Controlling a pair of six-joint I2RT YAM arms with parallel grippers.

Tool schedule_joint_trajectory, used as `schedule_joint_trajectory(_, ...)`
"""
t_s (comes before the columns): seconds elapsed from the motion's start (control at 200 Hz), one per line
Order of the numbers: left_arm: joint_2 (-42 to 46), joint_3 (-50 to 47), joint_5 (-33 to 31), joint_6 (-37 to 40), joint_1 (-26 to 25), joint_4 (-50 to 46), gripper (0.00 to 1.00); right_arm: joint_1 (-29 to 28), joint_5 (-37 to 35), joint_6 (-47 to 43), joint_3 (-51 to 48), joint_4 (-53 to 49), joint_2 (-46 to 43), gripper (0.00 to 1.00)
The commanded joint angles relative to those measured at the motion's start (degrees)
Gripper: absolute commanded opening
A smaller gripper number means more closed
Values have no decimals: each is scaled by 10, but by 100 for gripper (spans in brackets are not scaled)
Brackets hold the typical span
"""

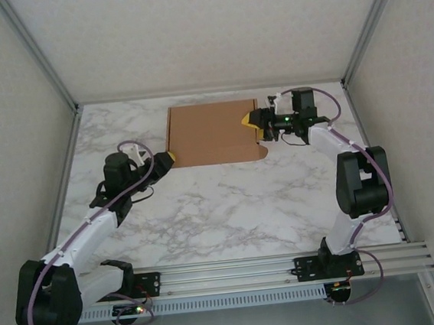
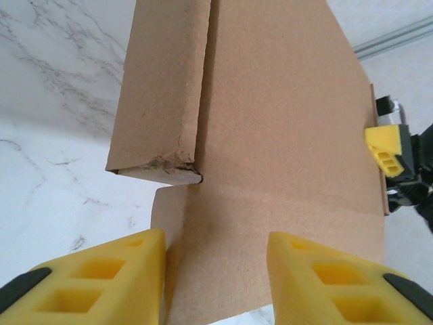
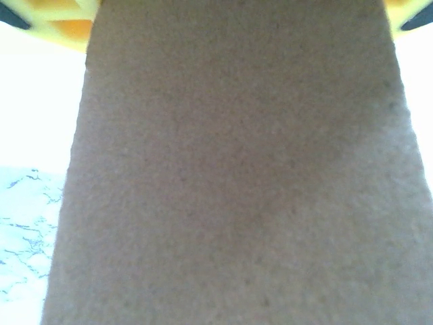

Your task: Fold the paper box

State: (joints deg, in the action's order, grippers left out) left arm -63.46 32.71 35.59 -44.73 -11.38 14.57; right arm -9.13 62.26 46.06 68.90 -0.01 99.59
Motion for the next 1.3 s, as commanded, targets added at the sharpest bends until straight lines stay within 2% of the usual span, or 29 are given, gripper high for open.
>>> schedule_joint_trajectory(0.0, 15, -16, 58, -33, 9, 49, 42, -3, 16, 26, -8, 30, -20, 35)
schedule_joint_trajectory(0.2, 9, -47, 83, -79, 26, 123, 37, -3, 16, 59, -15, 59, -16, 34)
schedule_joint_trajectory(0.356, 10, -38, 70, -66, 30, 95, 34, -2, 9, 61, -15, 55, -18, 33)
schedule_joint_trajectory(0.426, 23, -3, 10, -8, 29, -11, 47, -2, -17, 45, -15, 23, -23, 32)
schedule_joint_trajectory(0.481, 37, 27, -65, 39, 29, -88, 58, -2, -36, 43, -18, 1, -22, 30)
schedule_joint_trajectory(0.556, 57, 67, -168, 97, 22, -165, 66, -2, -66, 66, -34, -4, -22, 29)
schedule_joint_trajectory(0.636, 73, 109, -290, 167, -20, -217, 70, -4, -84, 95, -58, 6, -25, 30)
schedule_joint_trajectory(0.721, 75, 141, -409, 257, -115, -231, 72, -5, -96, 124, -85, 30, -32, 29)
schedule_joint_trajectory(0.841, 39, 170, -503, 410, -253, -223, 72, -8, -100, 149, -107, 41, -42, 31)
schedule_joint_trajectory(0.901, 10, 183, -517, 476, -302, -229, 74, -10, -97, 155, -108, 36, -46, 34)
schedule_joint_trajectory(0.966, -21, 190, -505, 534, -329, -239, 75, -10, -94, 162, -112, 27, -50, 35)
schedule_joint_trajectory(1.167, -84, 181, -514, 637, -364, -207, 77, -11, -77, 200, -139, 45, -65, 35)
schedule_joint_trajectory(1.297, -126, 183, -545, 681, -374, -184, 78, -11, -71, 217, -149, 61, -71, 34)
